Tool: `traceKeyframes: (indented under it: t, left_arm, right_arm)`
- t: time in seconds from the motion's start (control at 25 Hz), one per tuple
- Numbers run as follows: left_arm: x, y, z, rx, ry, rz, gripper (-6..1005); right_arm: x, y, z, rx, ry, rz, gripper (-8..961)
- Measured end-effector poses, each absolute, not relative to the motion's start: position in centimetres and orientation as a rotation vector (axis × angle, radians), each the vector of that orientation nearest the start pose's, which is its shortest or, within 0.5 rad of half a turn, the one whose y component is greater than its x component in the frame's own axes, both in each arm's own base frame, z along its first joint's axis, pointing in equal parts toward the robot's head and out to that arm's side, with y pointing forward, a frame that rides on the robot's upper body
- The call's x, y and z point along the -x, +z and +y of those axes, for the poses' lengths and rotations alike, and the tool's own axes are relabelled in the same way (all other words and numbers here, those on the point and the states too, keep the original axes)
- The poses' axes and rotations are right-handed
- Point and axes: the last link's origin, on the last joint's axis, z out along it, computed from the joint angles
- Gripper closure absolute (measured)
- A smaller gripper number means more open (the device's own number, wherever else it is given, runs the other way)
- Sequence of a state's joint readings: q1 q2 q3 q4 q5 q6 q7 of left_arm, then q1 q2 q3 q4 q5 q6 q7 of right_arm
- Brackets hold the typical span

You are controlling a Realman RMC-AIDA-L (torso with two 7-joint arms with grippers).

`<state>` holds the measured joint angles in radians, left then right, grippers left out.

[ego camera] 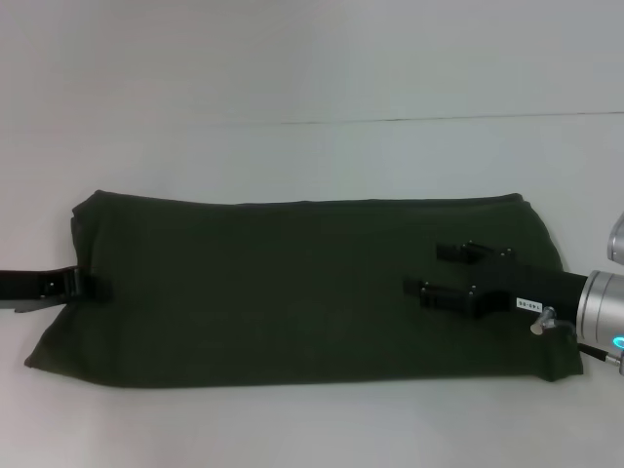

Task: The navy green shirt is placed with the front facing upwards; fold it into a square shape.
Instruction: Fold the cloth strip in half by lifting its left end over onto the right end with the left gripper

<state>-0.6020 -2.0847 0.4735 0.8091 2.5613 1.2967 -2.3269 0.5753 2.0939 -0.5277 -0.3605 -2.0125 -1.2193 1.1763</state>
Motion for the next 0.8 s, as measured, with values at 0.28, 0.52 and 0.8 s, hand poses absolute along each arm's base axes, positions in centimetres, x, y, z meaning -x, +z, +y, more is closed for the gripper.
traceKeyframes:
  t: [0.28,0.52,0.8]
  left_arm:
    - [32.4,5.1,35.9,2.04,-0.255,-1.648,929]
    - [32.9,6.0,35.3,2.028,-0.241,-1.634,929]
    - [33.5,7.1,34.9,2.004,-0.212,-1.602,928]
  right_arm:
    - [-29.6,-4.5,34.1,2.482,0.606,0.778,84]
    - [-28.9,-5.1,34.3,2.502,0.622,0.767,85]
    - [-27.3,-5.9,35.0,2.543,0.649,0.724,85]
